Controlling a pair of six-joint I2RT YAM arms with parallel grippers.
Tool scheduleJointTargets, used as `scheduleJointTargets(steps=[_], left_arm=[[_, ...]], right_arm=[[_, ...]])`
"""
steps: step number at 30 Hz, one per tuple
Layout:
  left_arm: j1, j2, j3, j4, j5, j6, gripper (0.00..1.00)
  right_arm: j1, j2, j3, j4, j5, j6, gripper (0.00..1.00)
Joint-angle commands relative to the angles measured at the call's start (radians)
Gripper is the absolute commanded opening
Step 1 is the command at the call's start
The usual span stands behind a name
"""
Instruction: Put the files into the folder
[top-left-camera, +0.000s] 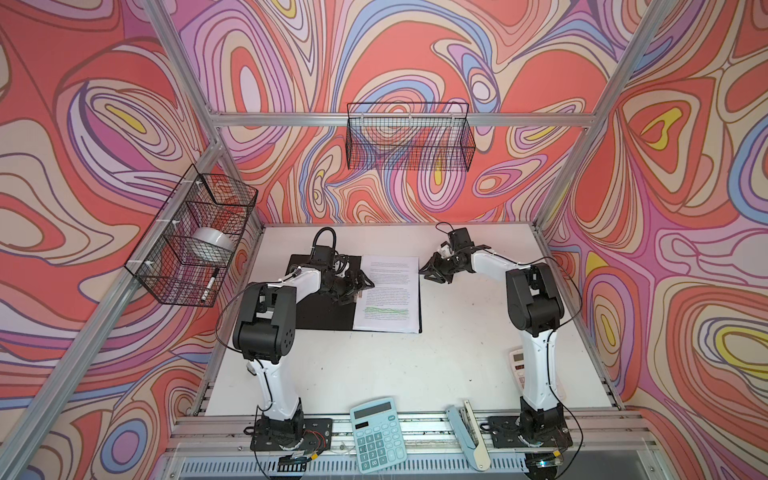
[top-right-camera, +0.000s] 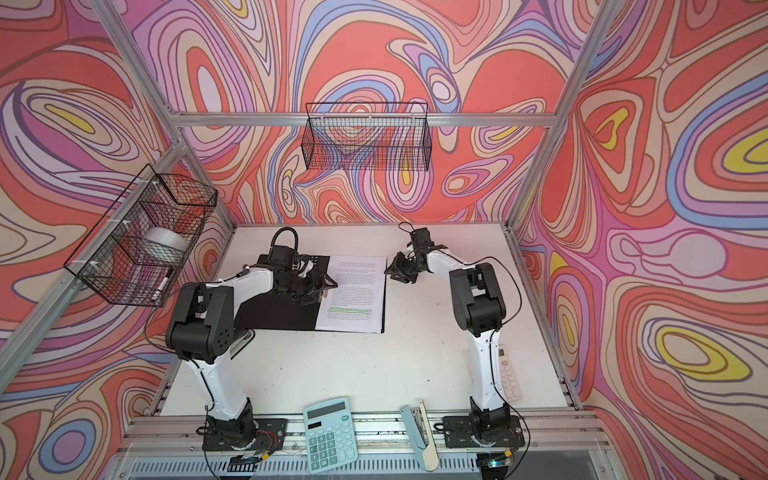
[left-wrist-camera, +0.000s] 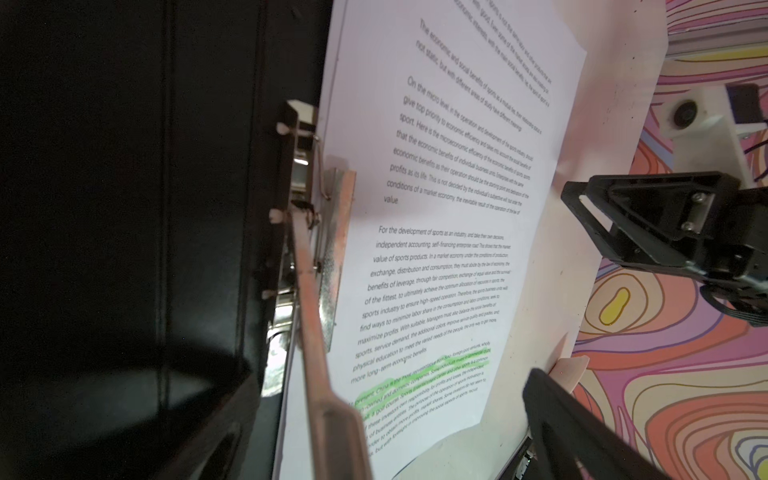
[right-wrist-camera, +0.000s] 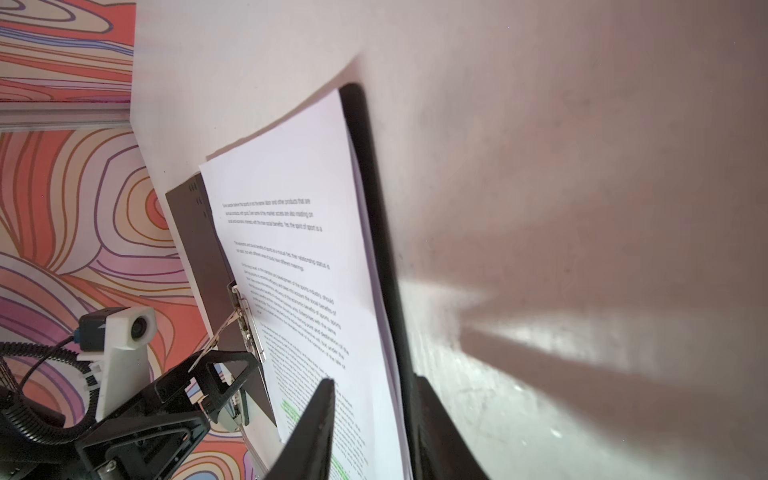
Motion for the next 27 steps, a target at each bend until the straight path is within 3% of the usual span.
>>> scheduleJointTargets(steps=[1,11,27], left_arm=[[-0.023,0.035,0.024,-0.001,0.026,-0.046,1.0],[-0.109,0.085,0.095,0.025,0.021,-0.128,1.0],[-0.188,0.128,0.138,0.114,0.05,-0.296,1.0]], right_arm=[[-0.023,0.028,0.066,-0.073,0.03,-0.062,0.34],[-0.064,0.057,0.155,-0.163,0.07,-0.123,0.34],[-0.075,-0.071,0.141,-0.222,0.181,-0.169,0.35]])
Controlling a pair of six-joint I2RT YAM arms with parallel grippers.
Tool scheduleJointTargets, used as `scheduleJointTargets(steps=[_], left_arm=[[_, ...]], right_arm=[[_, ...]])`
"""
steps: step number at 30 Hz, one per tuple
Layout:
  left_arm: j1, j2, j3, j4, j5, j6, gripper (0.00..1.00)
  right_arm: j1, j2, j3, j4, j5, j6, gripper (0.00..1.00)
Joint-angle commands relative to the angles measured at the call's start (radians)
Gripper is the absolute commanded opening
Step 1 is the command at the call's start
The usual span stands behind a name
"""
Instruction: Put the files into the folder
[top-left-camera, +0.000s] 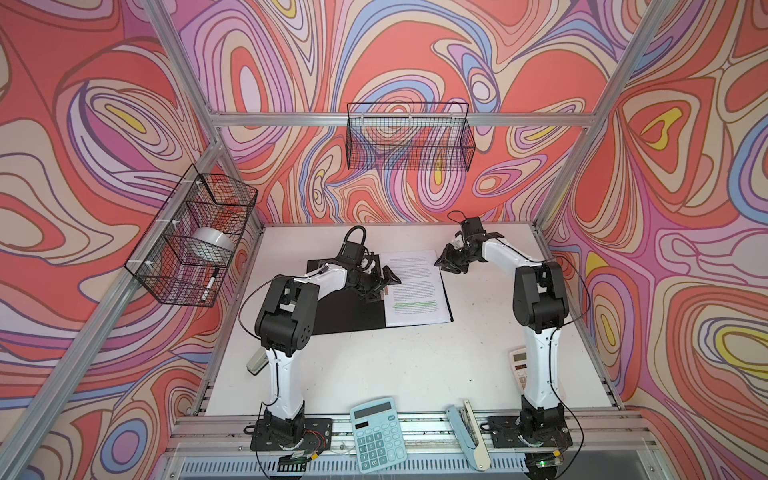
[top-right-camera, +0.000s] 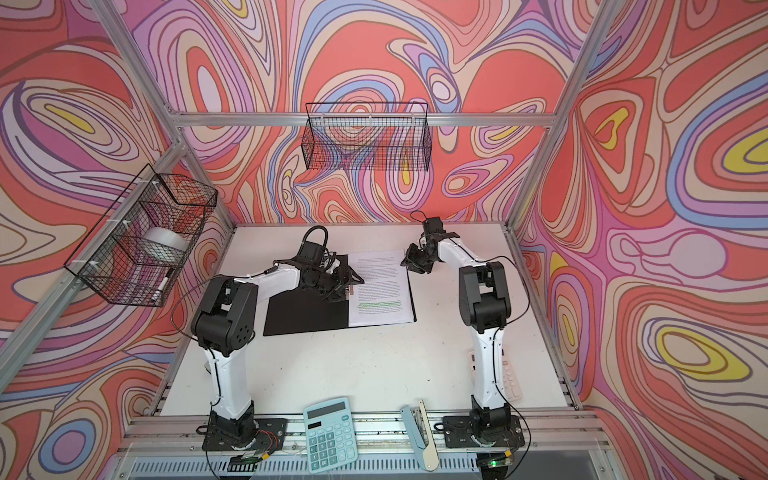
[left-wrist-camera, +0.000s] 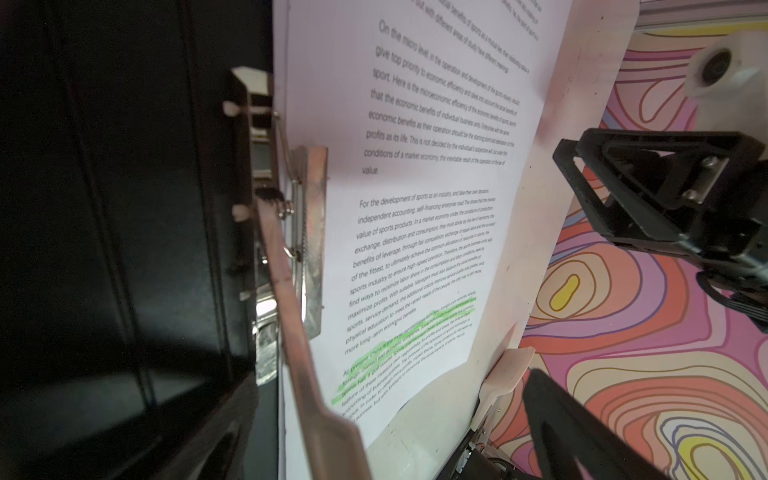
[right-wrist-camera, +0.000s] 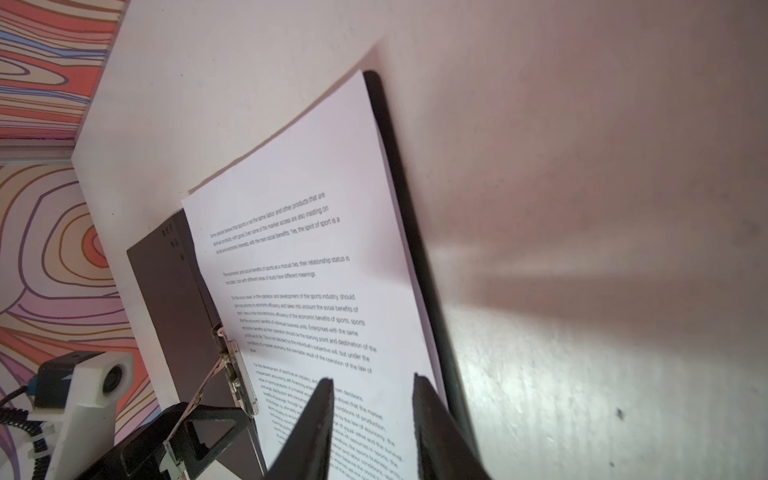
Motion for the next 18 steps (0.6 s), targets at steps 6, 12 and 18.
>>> scheduleJointTargets(steps=[6,12,18], left_arm=[[-0.005,-0.056,0.004,-0.158,0.001,0.055,1.0],[-0.001,-0.18,0.023,-0.432,-0.106,0.264,1.0],[0.036,-0.326,0.007,-0.534,-0.244,0.466,1.0]], right_arm=[[0.004,-0.137,-0.017,-0.04,0.049,-0.023,0.33],[0.081,-0.169,0.037,-0.138,0.106,-0.06,0.32],[0.241,-0.101,0.219,-0.302,0.21,-0.123,0.31]])
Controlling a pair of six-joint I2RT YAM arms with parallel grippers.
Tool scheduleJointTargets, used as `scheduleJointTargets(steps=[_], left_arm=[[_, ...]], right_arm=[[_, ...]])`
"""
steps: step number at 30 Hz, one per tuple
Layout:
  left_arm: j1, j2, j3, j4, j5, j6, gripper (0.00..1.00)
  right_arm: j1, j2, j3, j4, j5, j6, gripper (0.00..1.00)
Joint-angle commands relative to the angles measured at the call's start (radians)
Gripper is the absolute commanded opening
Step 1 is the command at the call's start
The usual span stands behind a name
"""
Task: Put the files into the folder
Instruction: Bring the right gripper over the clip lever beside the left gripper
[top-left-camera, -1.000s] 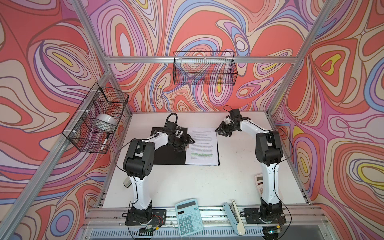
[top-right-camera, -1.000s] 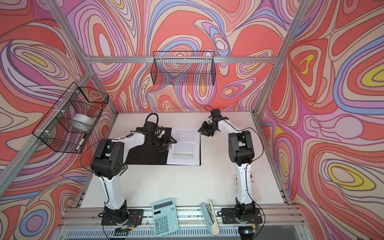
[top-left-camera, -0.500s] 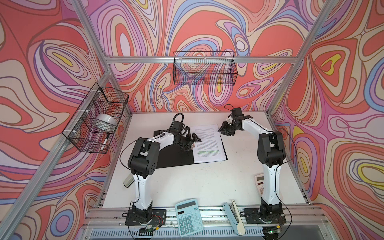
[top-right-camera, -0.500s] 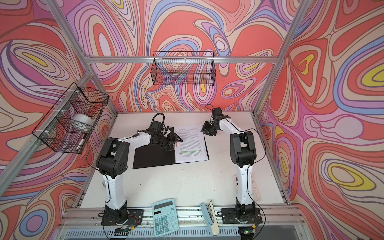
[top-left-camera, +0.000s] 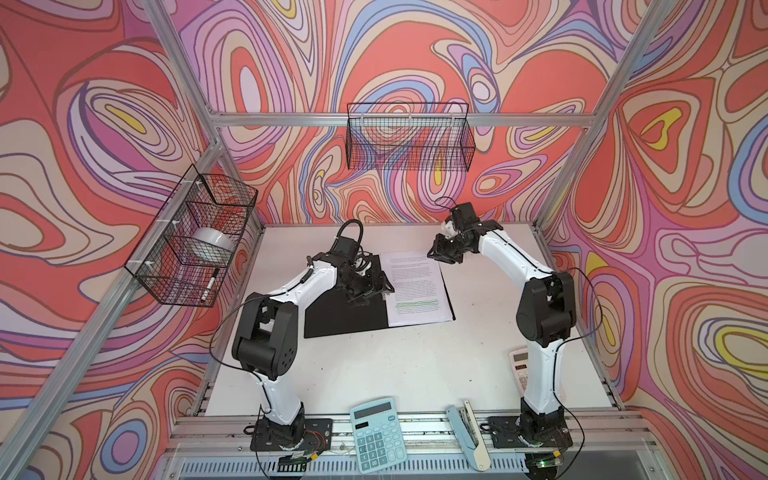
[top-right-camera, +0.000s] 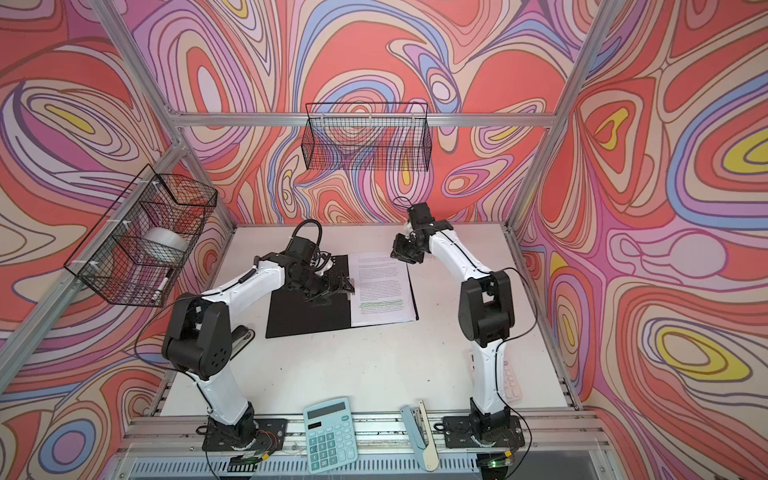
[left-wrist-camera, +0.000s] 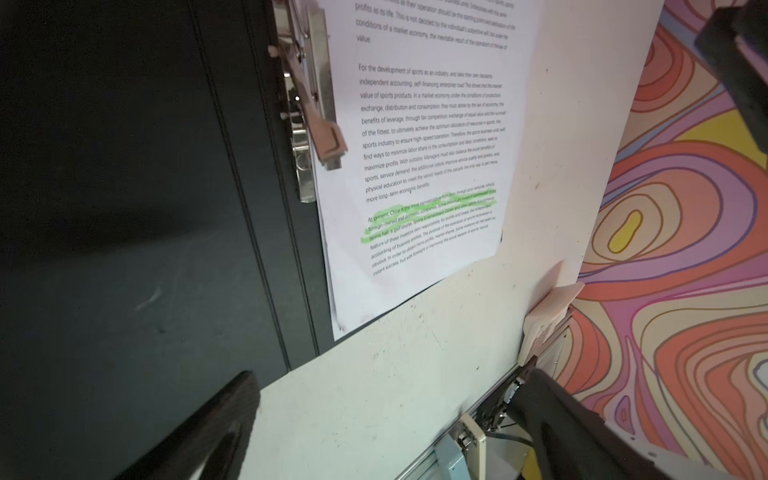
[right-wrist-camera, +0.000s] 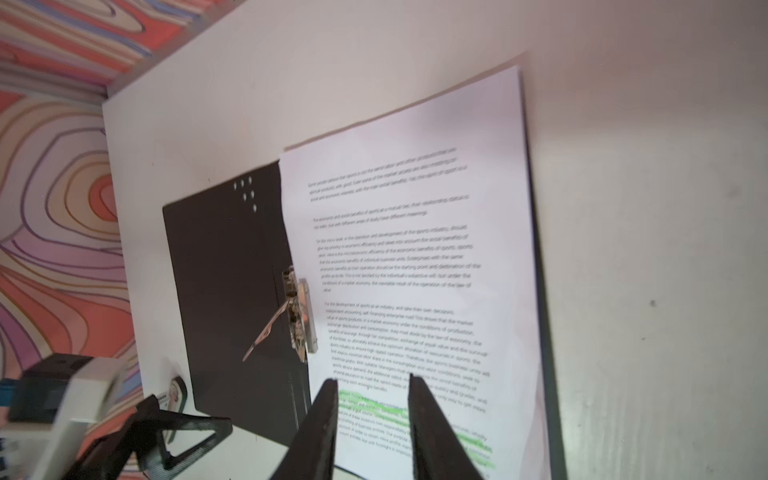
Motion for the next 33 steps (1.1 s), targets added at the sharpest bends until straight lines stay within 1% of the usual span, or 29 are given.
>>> scheduleJointTargets(steps=[1,3,5,8,13,16,19,22,25,33], left_arm=[[0.029,-0.066,0.019,-0.139,-0.149,0.222,1.0],[0.046,-0.08,0.029,-0.158,-0.231,0.329,1.0],[0.081,-0.09,0.018,-0.143,-0.277,0.399,1.0],[0.141,-0.078,0.015,-0.123,-0.278,0.437,1.0],[0.18,0.02,0.064,-0.146,-0.354,0.469,1.0],[0.194,0.059,0.059,-0.133,-0.323,0.494,1.0],[0.194,0.062,0.03,-0.091,-0.294,0.506,1.0],[0.195,0.065,0.025,-0.062,-0.312,0.506,1.0],[0.194,0.082,0.045,-0.064,-0.33,0.532,1.0],[0.194,0.149,0.09,-0.089,-0.342,0.58,1.0]], right_arm=[[0.091,0.048,0.111,-0.128,0.086,-0.056,0.3],[0.134,0.076,0.164,-0.155,0.11,-0.059,0.3],[0.175,0.108,0.209,-0.17,0.12,-0.059,0.29],[0.218,0.17,0.286,-0.207,0.113,-0.069,0.28],[0.271,0.232,0.348,-0.228,0.129,-0.087,0.25],[0.287,0.253,0.352,-0.217,0.132,-0.088,0.24],[0.299,0.281,0.371,-0.212,0.131,-0.086,0.23],[0.309,0.303,0.398,-0.216,0.151,-0.085,0.23],[0.316,0.307,0.402,-0.203,0.177,-0.082,0.22],[0.319,0.362,0.47,-0.2,0.167,-0.075,0.21]])
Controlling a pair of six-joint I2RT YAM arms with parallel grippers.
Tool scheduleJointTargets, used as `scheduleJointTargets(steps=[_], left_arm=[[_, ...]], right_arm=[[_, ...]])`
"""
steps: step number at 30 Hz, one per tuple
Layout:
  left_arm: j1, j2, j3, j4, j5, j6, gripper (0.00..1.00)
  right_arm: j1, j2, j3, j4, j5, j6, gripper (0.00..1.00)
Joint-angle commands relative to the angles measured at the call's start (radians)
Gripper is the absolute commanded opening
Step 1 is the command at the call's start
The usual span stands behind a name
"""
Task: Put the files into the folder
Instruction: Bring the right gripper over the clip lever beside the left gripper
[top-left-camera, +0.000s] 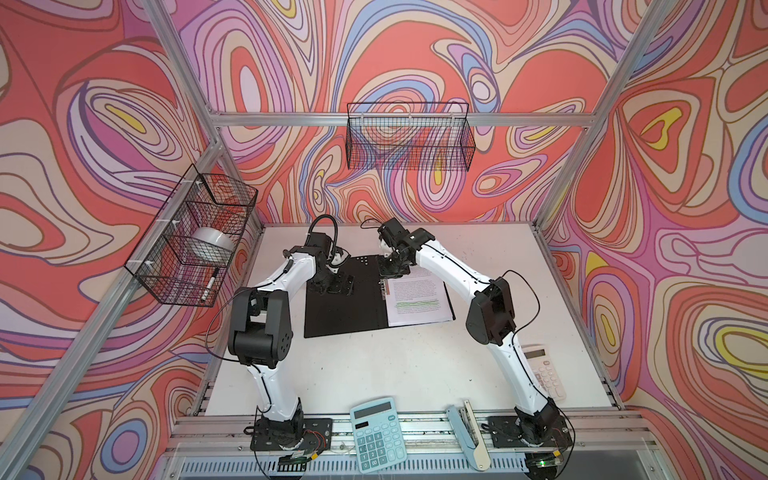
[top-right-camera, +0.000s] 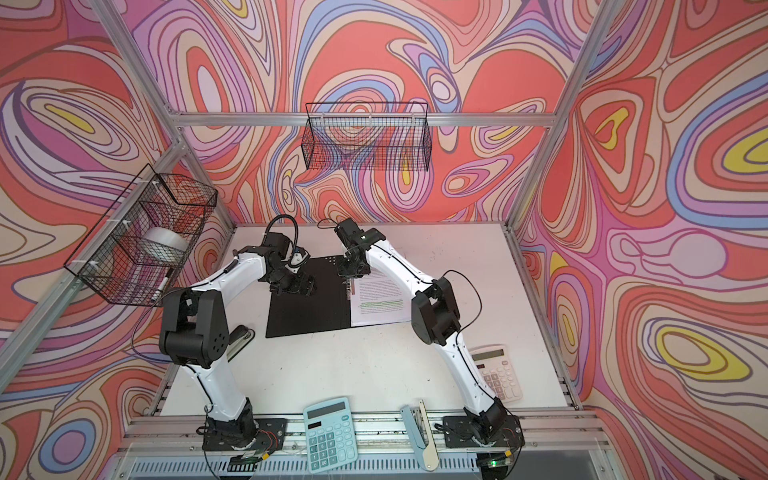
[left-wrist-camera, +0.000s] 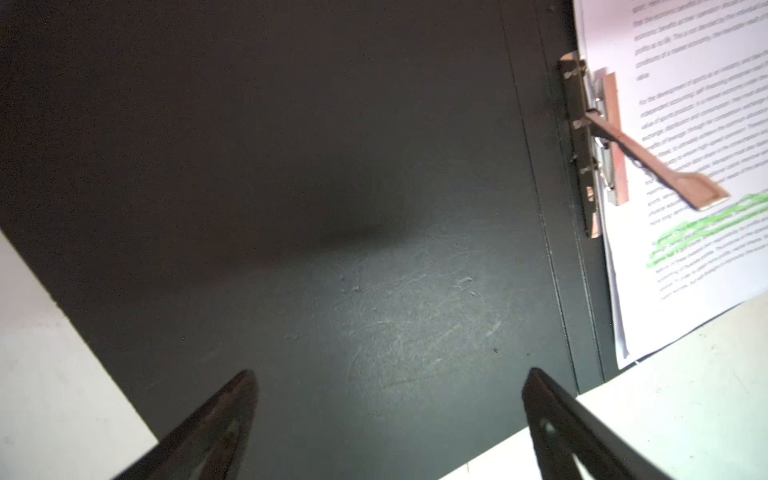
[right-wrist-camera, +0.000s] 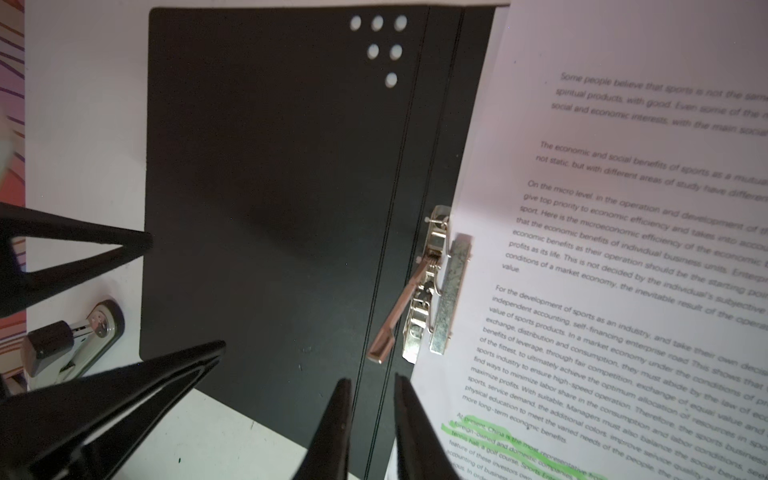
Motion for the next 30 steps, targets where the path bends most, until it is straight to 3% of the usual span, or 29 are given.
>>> scheduleJointTargets(steps=[1,30], left_arm=[[0.003,0.027,0.026,-0.014,-0.01,0.043,1.0],[0.003,0.055,0.049,-0.013,0.016,0.062,1.0]], right_arm=[[0.007,0.043,0.035,0.0,0.016,0.003,0.21],[0.009,0.103,0.082,-0.077,0.005,-0.034,0.15]])
